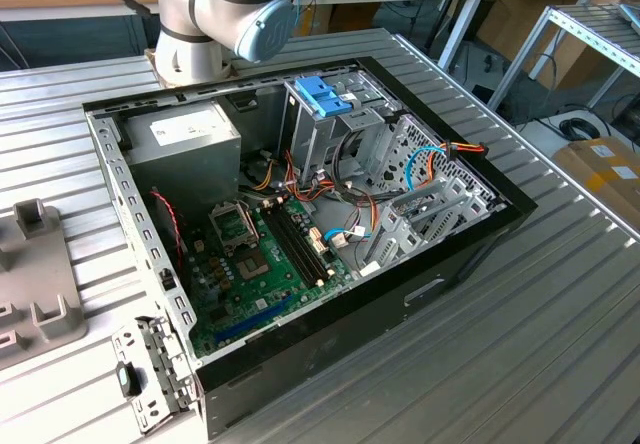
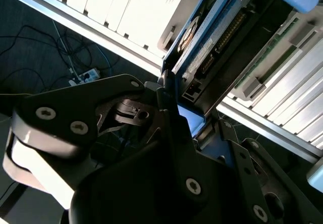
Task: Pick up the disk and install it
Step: 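Pick up the disk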
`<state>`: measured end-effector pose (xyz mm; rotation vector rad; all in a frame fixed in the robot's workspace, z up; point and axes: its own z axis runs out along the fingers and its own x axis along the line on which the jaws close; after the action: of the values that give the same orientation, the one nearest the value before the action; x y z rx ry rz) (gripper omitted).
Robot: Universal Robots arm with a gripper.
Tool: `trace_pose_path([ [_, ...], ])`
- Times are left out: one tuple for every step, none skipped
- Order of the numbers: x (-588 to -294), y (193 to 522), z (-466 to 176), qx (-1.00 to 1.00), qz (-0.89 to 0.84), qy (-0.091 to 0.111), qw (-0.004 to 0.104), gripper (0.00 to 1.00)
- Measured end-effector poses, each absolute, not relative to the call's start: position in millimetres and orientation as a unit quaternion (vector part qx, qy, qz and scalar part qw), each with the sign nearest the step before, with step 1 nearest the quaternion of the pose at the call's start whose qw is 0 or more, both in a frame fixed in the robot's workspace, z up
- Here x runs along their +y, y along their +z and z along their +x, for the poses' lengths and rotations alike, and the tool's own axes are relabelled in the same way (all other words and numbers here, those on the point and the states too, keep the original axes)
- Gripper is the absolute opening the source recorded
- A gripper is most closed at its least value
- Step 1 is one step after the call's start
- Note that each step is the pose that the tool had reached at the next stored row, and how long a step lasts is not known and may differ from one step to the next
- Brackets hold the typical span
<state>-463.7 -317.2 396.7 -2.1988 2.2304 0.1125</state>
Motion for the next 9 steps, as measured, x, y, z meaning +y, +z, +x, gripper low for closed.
trace_pose_path([
  [-317, 398, -464, 0.712, -0.702, 0.036, 0.004, 0.37],
  [-317, 399, -464, 0.712, -0.702, 0.036, 0.004, 0.37],
  [-317, 400, -464, 0.712, -0.702, 0.036, 0.004, 0.37],
  [-317, 402, -464, 0.712, -0.702, 0.036, 0.004, 0.37],
  [-317, 404, -464, 0.712, -0.702, 0.036, 0.004, 0.37],
  [-317, 406, -464, 0.712, -0.702, 0.036, 0.004, 0.37],
  [-317, 407, -464, 0.712, -0.702, 0.036, 0.004, 0.37],
  [-317, 408, -464, 0.712, -0.702, 0.036, 0.004, 0.37],
  [-317, 410, -464, 0.712, -0.702, 0.036, 0.004, 0.37],
])
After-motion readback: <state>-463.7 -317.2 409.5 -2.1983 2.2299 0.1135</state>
